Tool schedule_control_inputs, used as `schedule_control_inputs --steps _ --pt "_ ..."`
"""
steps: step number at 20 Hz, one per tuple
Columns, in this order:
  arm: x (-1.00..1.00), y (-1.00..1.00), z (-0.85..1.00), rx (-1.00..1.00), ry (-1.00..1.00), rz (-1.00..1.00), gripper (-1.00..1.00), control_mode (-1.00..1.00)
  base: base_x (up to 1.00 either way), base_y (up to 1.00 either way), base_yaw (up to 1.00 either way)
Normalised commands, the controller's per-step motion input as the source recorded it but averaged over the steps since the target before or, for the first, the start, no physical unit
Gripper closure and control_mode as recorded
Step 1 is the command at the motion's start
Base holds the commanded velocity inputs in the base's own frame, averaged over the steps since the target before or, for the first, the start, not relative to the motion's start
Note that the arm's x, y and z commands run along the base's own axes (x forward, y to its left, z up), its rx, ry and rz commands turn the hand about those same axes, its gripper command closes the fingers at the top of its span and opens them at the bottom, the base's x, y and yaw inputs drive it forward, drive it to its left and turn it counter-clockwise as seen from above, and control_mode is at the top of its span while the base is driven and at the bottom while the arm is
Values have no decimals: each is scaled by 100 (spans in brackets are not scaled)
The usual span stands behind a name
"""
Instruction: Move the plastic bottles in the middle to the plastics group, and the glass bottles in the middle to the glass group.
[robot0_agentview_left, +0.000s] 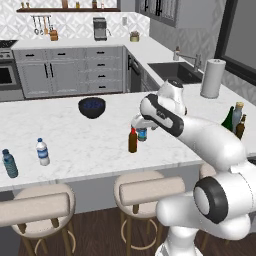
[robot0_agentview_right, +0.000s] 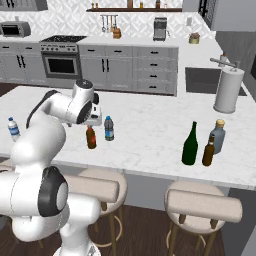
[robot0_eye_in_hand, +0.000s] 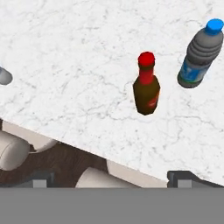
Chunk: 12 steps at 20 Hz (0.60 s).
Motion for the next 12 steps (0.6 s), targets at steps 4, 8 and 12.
schedule_control_inputs --steps 4,8,12 --pt "41 9 0 -28 1 0 -100 -100 0 0 0" --pt "39 0 0 -19 3 -2 -100 -100 0 0 0" --pt "39 0 -5 -5 5 0 -100 -100 0 0 0"
